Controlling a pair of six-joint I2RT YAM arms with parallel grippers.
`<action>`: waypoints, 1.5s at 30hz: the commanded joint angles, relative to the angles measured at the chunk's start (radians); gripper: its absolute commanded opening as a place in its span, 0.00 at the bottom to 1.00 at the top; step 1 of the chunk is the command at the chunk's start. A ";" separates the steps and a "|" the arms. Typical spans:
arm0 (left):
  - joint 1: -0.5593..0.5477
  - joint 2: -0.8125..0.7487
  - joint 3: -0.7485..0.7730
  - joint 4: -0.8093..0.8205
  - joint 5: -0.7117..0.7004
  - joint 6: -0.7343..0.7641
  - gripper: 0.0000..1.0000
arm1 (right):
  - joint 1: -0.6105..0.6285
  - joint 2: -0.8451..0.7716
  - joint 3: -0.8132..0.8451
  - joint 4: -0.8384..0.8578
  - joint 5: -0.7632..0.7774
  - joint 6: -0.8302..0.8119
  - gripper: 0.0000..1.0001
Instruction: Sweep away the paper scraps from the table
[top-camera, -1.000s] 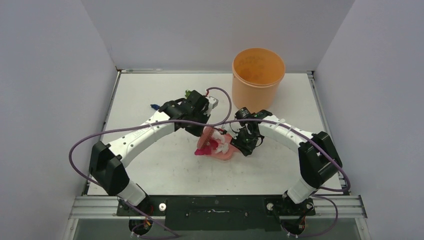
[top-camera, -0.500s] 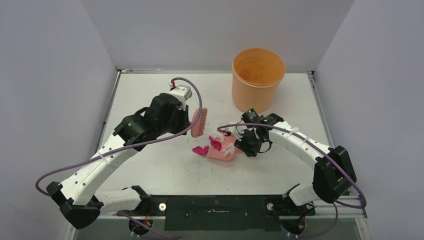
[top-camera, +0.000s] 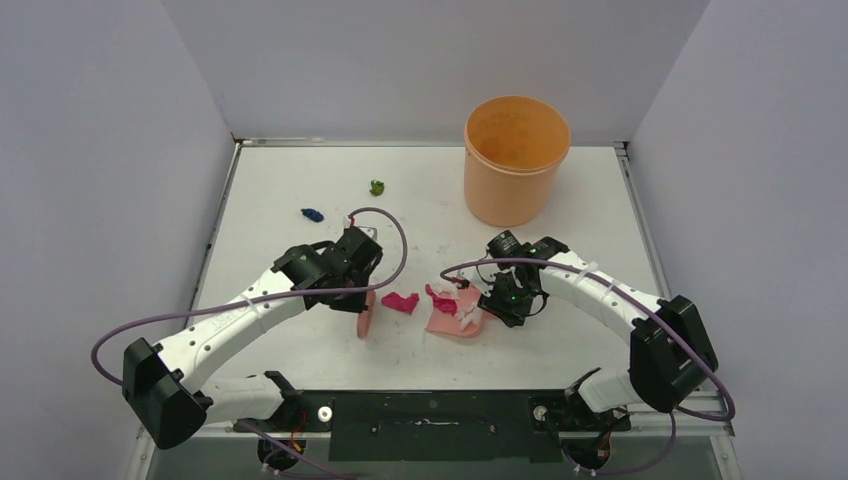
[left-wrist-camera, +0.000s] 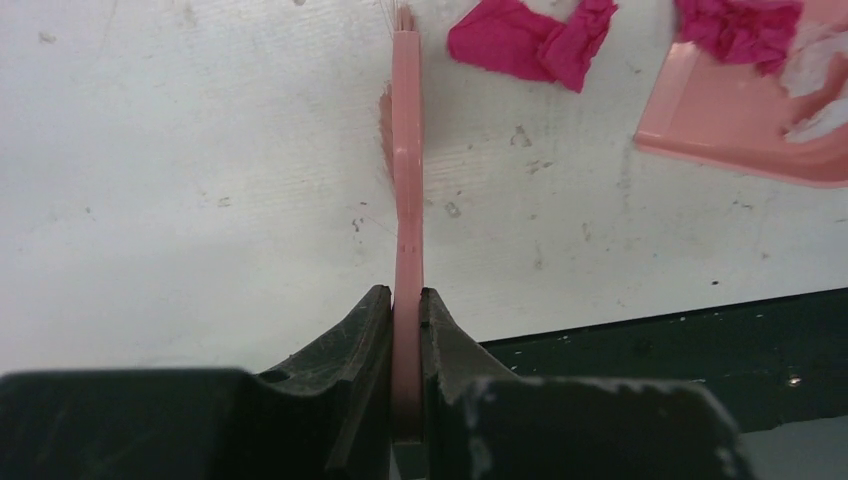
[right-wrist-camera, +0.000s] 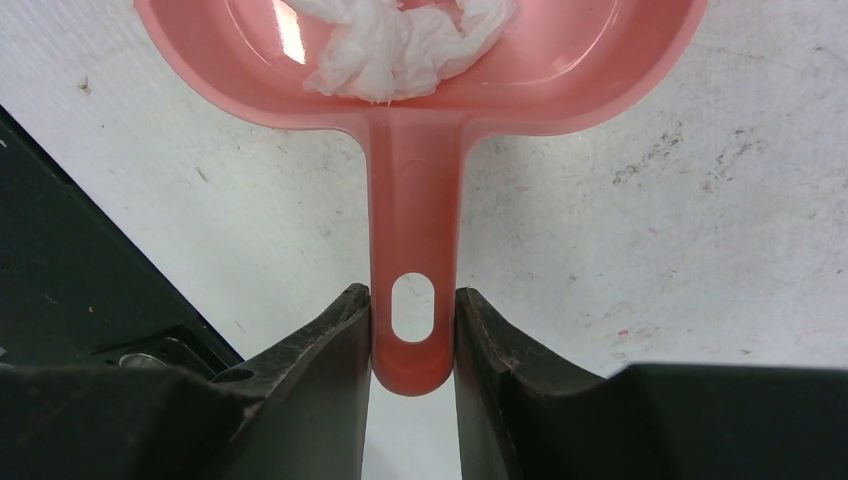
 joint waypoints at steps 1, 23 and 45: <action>-0.012 0.024 -0.010 0.157 0.071 -0.046 0.00 | 0.017 0.041 0.017 0.008 -0.019 -0.018 0.06; -0.224 0.060 0.213 0.113 -0.036 -0.121 0.00 | -0.042 -0.004 0.070 0.082 -0.077 -0.008 0.05; -0.191 -0.213 0.153 0.135 -0.300 -0.121 0.00 | -0.054 -0.051 0.076 -0.019 -0.016 -0.038 0.06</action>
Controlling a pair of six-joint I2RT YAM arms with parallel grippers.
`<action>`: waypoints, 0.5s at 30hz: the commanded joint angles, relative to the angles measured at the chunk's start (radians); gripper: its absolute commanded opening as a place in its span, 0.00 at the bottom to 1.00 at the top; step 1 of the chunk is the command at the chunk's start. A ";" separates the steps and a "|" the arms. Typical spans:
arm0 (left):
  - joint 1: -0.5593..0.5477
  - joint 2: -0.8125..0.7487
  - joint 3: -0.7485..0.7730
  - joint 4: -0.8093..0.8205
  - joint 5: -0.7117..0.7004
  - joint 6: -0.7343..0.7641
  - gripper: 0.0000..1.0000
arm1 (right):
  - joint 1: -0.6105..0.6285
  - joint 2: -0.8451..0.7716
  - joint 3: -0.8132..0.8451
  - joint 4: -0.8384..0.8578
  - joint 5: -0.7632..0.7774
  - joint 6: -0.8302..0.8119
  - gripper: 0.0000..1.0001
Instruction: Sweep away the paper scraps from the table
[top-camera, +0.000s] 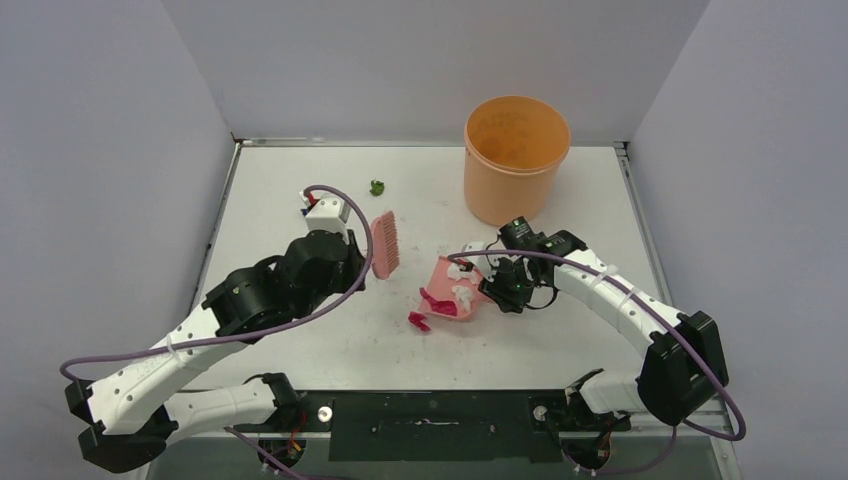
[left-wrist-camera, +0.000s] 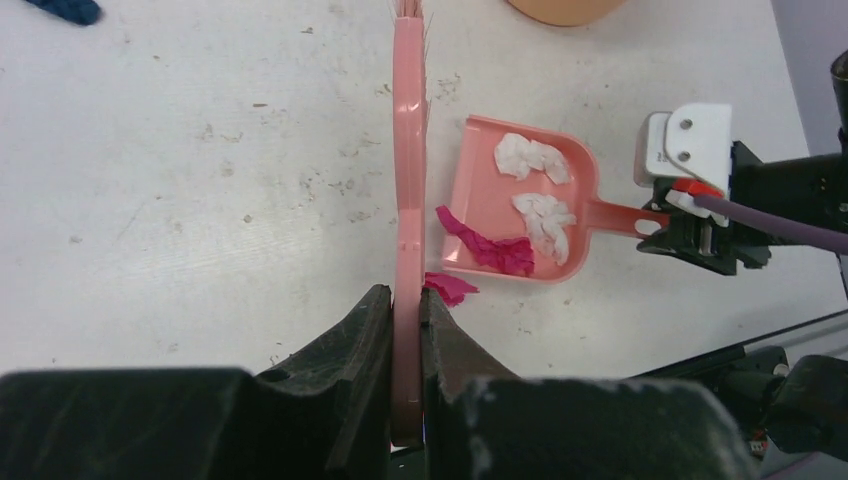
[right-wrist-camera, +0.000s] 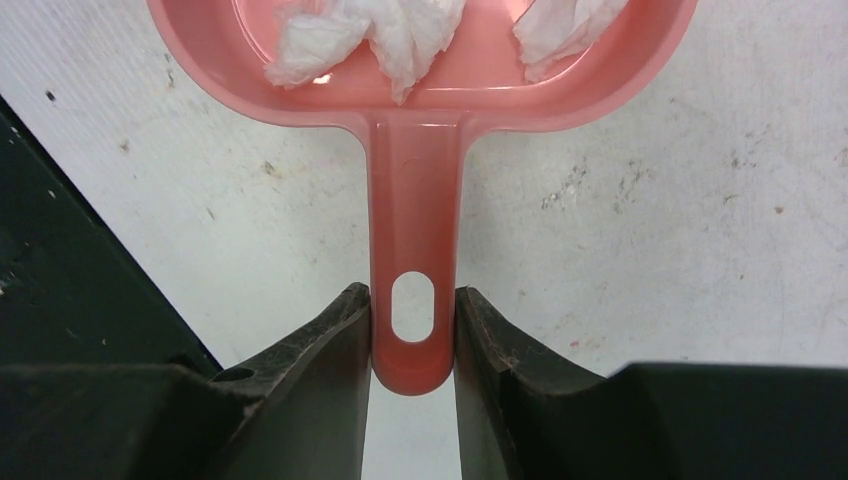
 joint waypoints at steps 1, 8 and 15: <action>0.014 0.027 0.009 -0.104 -0.032 -0.051 0.00 | 0.000 0.007 0.019 -0.091 0.099 -0.052 0.06; -0.029 0.064 -0.081 -0.263 0.111 -0.145 0.00 | 0.003 -0.051 0.021 -0.241 0.207 -0.119 0.05; -0.040 0.079 -0.216 -0.156 0.194 -0.169 0.00 | 0.057 -0.072 -0.071 -0.250 0.225 -0.104 0.05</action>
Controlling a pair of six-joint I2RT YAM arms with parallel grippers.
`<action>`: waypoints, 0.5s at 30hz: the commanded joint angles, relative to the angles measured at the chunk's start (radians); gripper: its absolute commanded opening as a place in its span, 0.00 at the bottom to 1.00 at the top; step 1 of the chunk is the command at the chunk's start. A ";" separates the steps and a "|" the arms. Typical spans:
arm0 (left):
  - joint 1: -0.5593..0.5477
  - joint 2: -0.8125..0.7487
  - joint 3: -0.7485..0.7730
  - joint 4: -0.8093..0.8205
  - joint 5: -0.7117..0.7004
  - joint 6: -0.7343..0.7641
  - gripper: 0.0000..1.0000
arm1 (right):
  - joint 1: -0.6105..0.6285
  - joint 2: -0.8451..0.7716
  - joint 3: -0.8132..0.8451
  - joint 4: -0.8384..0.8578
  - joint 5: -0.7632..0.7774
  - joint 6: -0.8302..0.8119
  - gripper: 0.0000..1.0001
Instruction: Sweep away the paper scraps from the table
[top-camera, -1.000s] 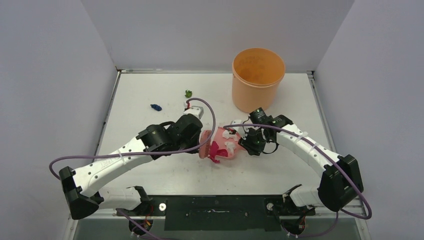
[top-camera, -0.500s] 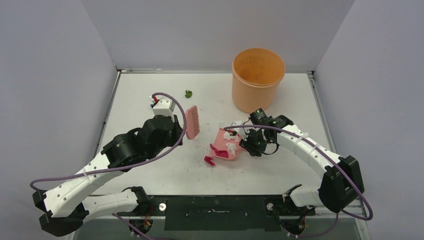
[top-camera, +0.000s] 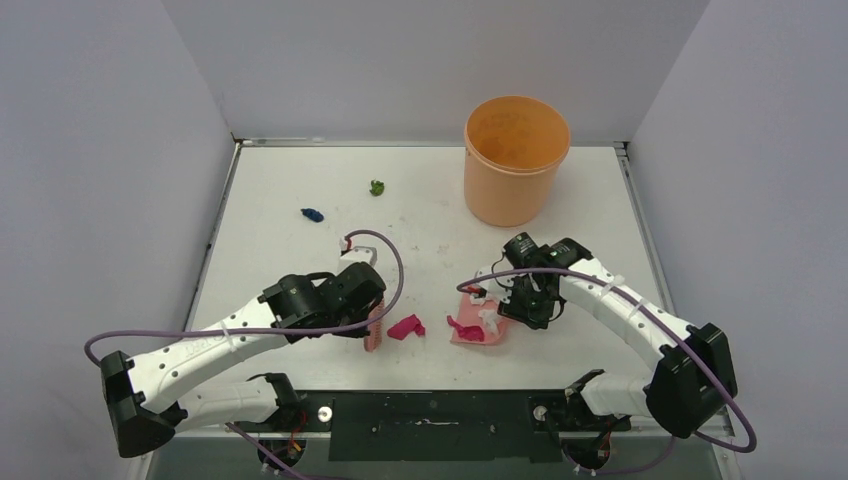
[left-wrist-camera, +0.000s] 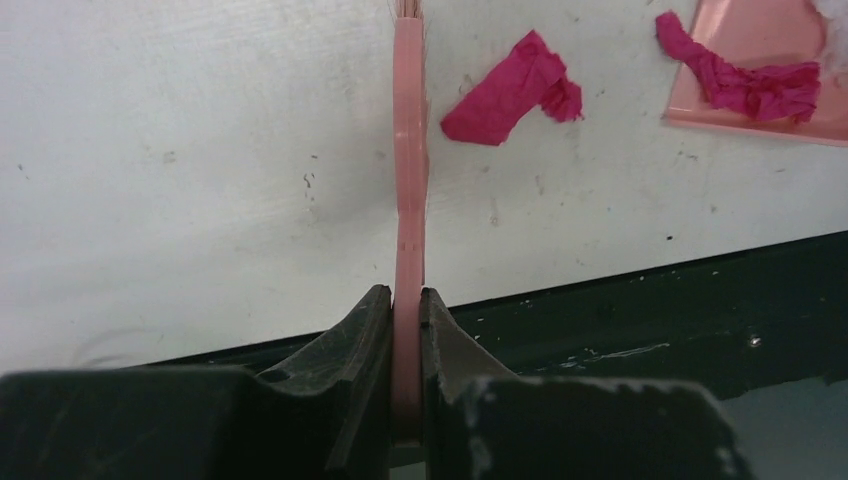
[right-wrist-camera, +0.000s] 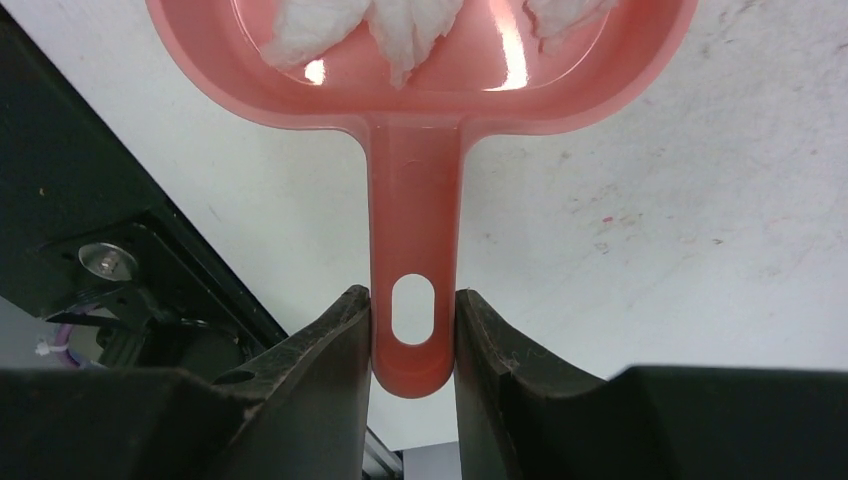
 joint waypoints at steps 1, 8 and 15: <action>-0.008 0.014 -0.040 0.093 0.075 -0.031 0.00 | 0.064 -0.015 -0.064 -0.006 0.035 0.019 0.05; -0.042 0.137 -0.030 0.297 0.194 -0.023 0.00 | 0.193 0.044 -0.074 0.077 -0.029 0.116 0.05; -0.104 0.209 0.131 0.283 0.141 -0.021 0.00 | 0.192 0.050 -0.009 0.081 -0.062 0.126 0.05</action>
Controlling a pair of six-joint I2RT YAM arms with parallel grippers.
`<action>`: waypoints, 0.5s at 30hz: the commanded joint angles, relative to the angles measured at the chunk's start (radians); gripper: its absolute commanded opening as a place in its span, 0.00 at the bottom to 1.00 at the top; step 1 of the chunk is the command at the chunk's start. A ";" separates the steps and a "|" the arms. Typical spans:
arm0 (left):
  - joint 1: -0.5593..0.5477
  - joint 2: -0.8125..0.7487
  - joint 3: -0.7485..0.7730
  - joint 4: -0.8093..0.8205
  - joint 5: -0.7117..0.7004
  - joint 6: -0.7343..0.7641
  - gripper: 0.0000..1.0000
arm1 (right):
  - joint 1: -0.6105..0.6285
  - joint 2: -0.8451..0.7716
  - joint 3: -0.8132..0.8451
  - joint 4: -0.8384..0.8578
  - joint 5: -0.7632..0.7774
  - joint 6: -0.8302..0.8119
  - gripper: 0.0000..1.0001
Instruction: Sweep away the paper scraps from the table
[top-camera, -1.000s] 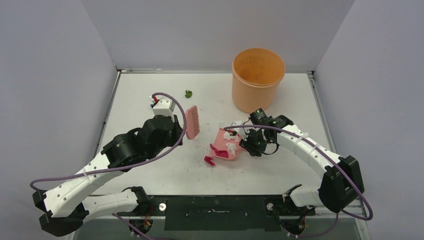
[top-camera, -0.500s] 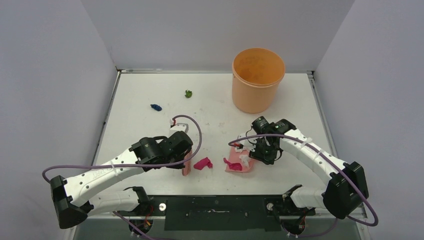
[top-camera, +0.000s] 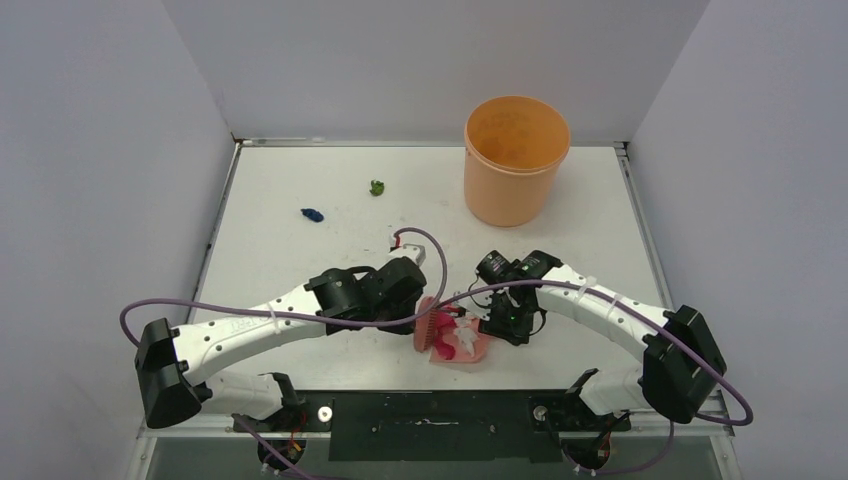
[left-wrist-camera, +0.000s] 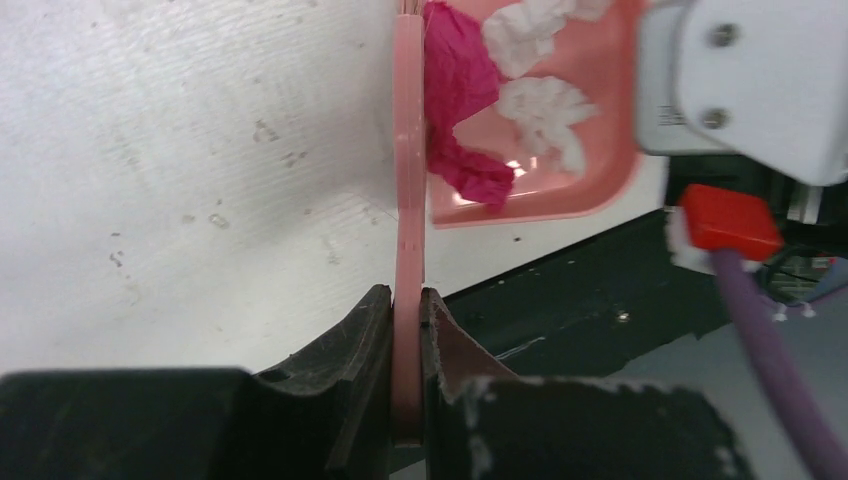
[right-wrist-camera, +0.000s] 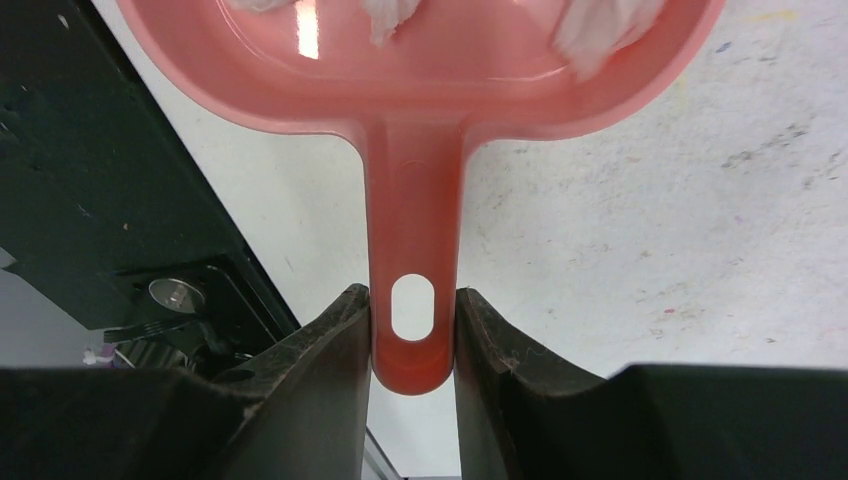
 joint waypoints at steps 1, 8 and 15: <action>-0.033 0.018 0.137 0.027 -0.013 -0.007 0.00 | -0.002 -0.025 0.061 0.026 -0.023 0.027 0.05; -0.065 -0.002 0.225 -0.052 -0.067 -0.004 0.00 | -0.044 -0.134 0.013 0.060 0.003 0.011 0.05; -0.098 -0.044 0.334 -0.154 -0.158 -0.009 0.00 | -0.138 -0.230 -0.003 0.074 -0.048 -0.023 0.05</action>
